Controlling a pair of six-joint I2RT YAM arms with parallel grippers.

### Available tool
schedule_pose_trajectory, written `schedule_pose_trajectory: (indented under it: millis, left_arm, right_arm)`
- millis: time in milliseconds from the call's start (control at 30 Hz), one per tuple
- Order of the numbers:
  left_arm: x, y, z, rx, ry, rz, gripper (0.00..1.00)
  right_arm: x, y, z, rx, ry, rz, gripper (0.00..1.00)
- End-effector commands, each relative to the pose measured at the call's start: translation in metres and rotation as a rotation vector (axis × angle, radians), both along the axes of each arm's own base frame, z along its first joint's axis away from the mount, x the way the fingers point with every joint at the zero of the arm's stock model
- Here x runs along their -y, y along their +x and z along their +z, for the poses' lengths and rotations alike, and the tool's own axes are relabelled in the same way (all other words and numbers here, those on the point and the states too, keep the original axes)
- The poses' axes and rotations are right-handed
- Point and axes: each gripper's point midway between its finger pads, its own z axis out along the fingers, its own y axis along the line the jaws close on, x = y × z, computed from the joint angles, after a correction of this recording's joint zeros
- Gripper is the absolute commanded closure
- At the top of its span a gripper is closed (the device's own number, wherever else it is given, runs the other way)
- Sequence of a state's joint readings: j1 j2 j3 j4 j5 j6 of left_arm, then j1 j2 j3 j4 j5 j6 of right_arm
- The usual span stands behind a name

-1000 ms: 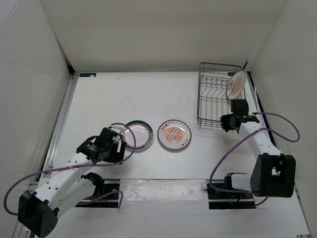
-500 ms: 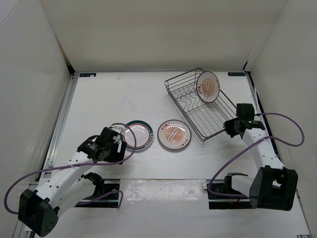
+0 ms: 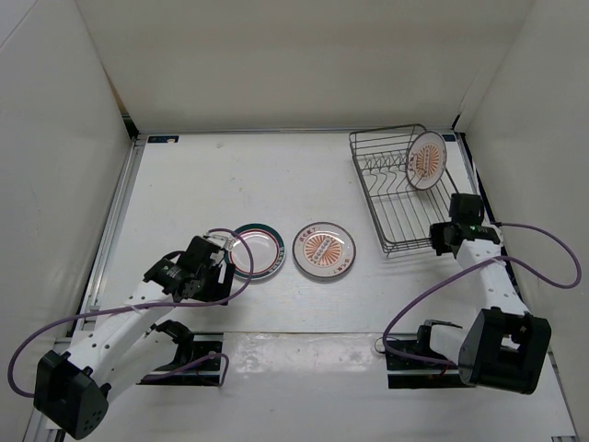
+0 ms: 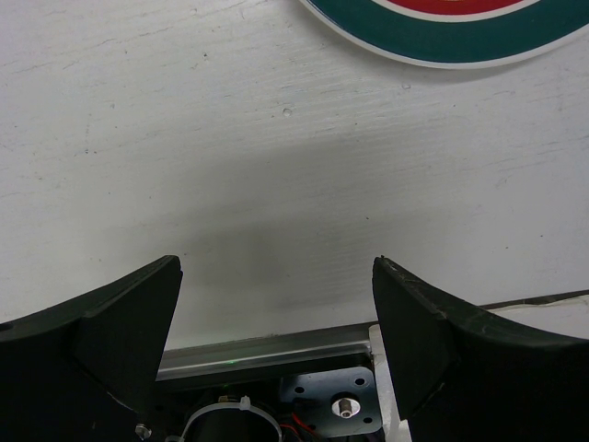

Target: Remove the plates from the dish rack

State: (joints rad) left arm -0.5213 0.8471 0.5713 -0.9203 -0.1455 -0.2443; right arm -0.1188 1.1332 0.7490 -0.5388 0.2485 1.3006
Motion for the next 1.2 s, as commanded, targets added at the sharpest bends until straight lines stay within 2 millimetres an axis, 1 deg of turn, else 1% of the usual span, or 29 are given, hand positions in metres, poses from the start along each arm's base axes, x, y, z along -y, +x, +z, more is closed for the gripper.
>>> schedule_pose_trajectory:
  millis: [0,67,100,133,167,200,267,333,433,500,533,567,600,667,700,800,833,900,933,967,1000,1067,1100,1133,1167]
  left_arm:
    - [0.006,0.007,0.011,0.026,-0.023,-0.009,0.04]
    - [0.006,0.006,0.010,0.024,-0.021,-0.009,0.04]
    - [0.006,0.007,0.011,0.026,-0.023,-0.009,0.04]
    - [0.006,0.006,0.010,0.023,-0.021,-0.009,0.04]
    - [0.006,0.006,0.010,0.021,-0.019,-0.012,0.04]
    - [0.006,0.007,0.011,0.024,-0.023,-0.009,0.04]
    - [0.006,0.006,0.011,0.024,-0.023,-0.009,0.04]
    - [0.007,0.007,0.011,0.026,-0.024,-0.011,0.04]
    - [0.006,0.006,0.010,0.022,-0.022,-0.009,0.04]
    - [0.006,0.007,0.011,0.026,-0.024,-0.011,0.04]
    - [0.006,0.006,0.011,0.024,-0.023,-0.009,0.04]
    - [0.006,0.006,0.010,0.020,-0.021,-0.009,0.04]
    - [0.006,0.007,0.010,0.025,-0.022,-0.009,0.04]
    - [0.006,0.006,0.010,0.019,-0.020,-0.011,0.04]
    - [0.006,0.006,0.010,0.022,-0.021,-0.011,0.04]
    - [0.006,0.006,0.011,0.022,-0.024,-0.010,0.04]
    - [0.006,0.006,0.010,0.021,-0.020,-0.009,0.04]
    - [0.006,0.006,0.011,0.023,-0.023,-0.009,0.04]
    - [0.006,0.006,0.011,0.024,-0.021,-0.009,0.04]
    - [0.006,0.007,0.012,0.024,-0.021,-0.007,0.04]
    - [0.005,0.007,0.011,0.024,-0.018,-0.005,0.04]
    - [0.006,0.007,0.013,0.034,-0.025,-0.006,0.04]
    - [0.006,0.008,0.014,0.038,-0.028,-0.005,0.04]
    - [0.007,0.008,0.014,0.046,-0.035,-0.007,0.04]
    - [0.007,0.007,0.014,0.044,-0.038,-0.013,0.04]
  right_arm:
    - [0.027,0.018,0.034,0.088,-0.034,-0.136,1.00]
    - [0.031,0.021,0.033,0.087,-0.039,-0.143,1.00]
    - [0.036,0.023,0.036,0.088,-0.046,-0.154,1.00]
    - [0.038,0.021,0.035,0.073,-0.047,-0.158,1.00]
    - [0.040,0.022,0.030,0.046,-0.047,-0.161,1.00]
    - [0.047,0.021,0.030,0.041,-0.052,-0.178,1.00]
    - [0.049,0.025,0.024,0.031,-0.047,-0.174,1.00]
    - [0.056,0.028,0.021,0.026,-0.049,-0.190,1.00]
    - [0.059,0.032,0.011,0.004,-0.033,-0.178,1.00]
    - [0.061,0.036,0.010,0.009,-0.026,-0.171,1.00]
    - [0.062,0.034,0.005,0.005,-0.025,-0.171,1.00]
    - [0.060,0.038,0.008,0.028,-0.016,-0.163,1.00]
    - [0.060,0.038,0.009,0.034,-0.011,-0.161,0.93]
    - [0.059,0.042,0.012,0.056,-0.001,-0.142,0.77]
    - [0.057,0.042,0.013,0.062,0.006,-0.128,0.66]
    - [0.053,0.039,0.017,0.083,0.026,-0.118,0.47]
    - [0.051,0.034,0.025,0.101,0.019,-0.116,0.38]
    - [0.049,0.025,0.026,0.088,0.023,-0.115,0.33]
    - [0.049,0.017,0.036,0.102,0.006,-0.119,0.30]
    - [0.048,0.012,0.038,0.096,-0.012,-0.100,0.30]
    - [0.046,0.004,0.032,0.075,-0.016,-0.092,0.30]
    - [0.047,-0.004,0.047,0.122,-0.063,-0.077,0.30]
    - [0.044,-0.010,0.049,0.134,-0.073,-0.065,0.30]
    - [0.047,-0.012,0.051,0.134,-0.106,-0.051,0.30]
    - [0.050,-0.007,0.061,0.175,-0.150,-0.017,0.30]
